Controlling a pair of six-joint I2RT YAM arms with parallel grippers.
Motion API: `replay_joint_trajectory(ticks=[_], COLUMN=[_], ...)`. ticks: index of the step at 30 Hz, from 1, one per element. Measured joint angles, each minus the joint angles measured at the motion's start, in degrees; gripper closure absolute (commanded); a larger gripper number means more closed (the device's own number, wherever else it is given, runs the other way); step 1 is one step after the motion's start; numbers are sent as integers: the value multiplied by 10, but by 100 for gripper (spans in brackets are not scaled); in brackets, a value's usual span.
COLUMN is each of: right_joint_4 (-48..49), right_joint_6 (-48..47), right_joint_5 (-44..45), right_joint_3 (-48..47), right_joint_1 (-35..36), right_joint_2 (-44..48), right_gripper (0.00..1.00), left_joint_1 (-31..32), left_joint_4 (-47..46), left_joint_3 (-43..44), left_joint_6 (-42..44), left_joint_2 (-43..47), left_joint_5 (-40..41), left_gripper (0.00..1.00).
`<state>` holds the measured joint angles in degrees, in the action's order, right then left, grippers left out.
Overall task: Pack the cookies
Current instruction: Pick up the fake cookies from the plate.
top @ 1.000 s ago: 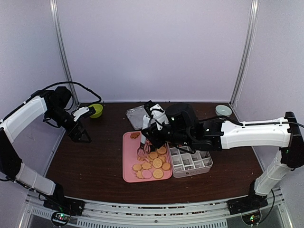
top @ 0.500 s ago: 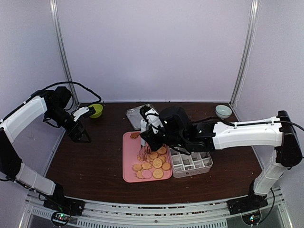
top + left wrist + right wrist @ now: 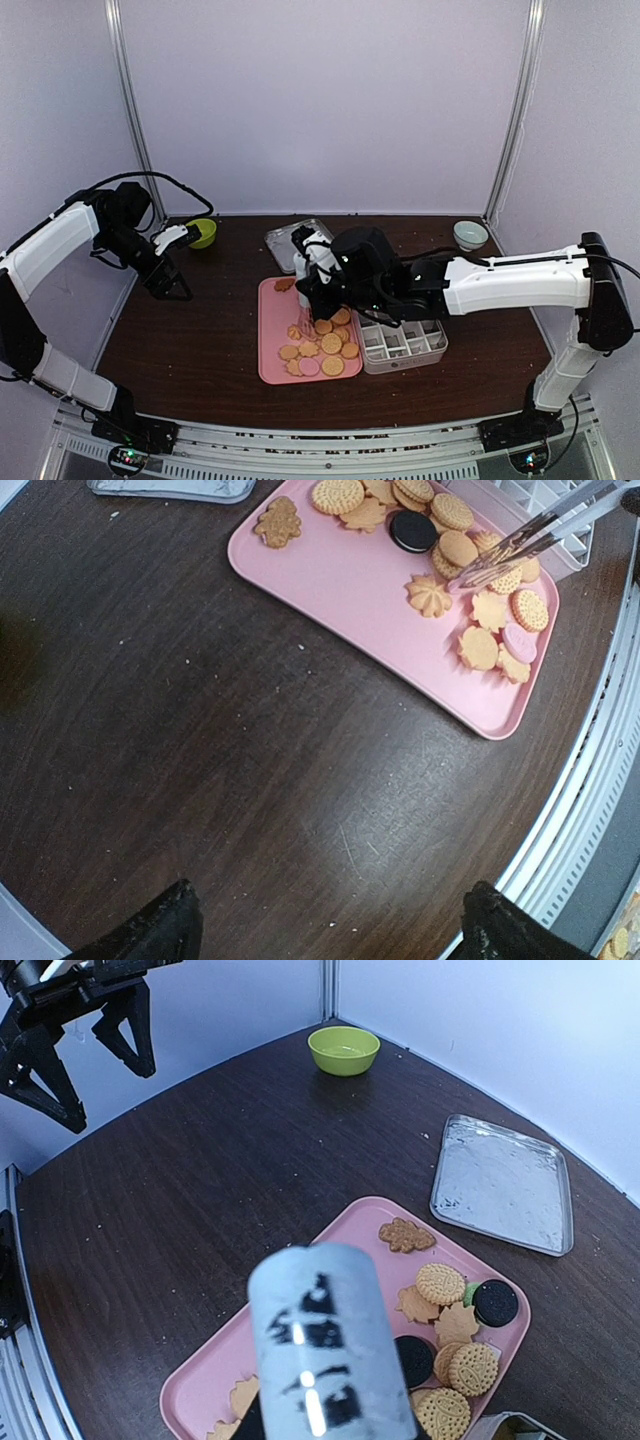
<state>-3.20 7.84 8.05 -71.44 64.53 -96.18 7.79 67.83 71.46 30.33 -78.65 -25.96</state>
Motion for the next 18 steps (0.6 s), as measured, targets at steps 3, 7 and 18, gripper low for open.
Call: replay_joint_trajectory(ticks=[3,7,18], right_joint_4=[-1,-13,-35], right_joint_6=[0,-2,-2], right_joint_5=[4,13,62], right_joint_3=[-1,1,115], right_joint_1=[0,-4,-95], right_joint_2=[3,31,283], right_gripper=[100,100,100], left_joint_1=[0,0,-1], left_joint_4=[0,0,0], left_joint_3=[0,3,5], left_joint_6=[-1,-3,-5], left_joint_2=[-1,-5,-11], left_joint_5=[0,0,-9], left_gripper=[7,8,9])
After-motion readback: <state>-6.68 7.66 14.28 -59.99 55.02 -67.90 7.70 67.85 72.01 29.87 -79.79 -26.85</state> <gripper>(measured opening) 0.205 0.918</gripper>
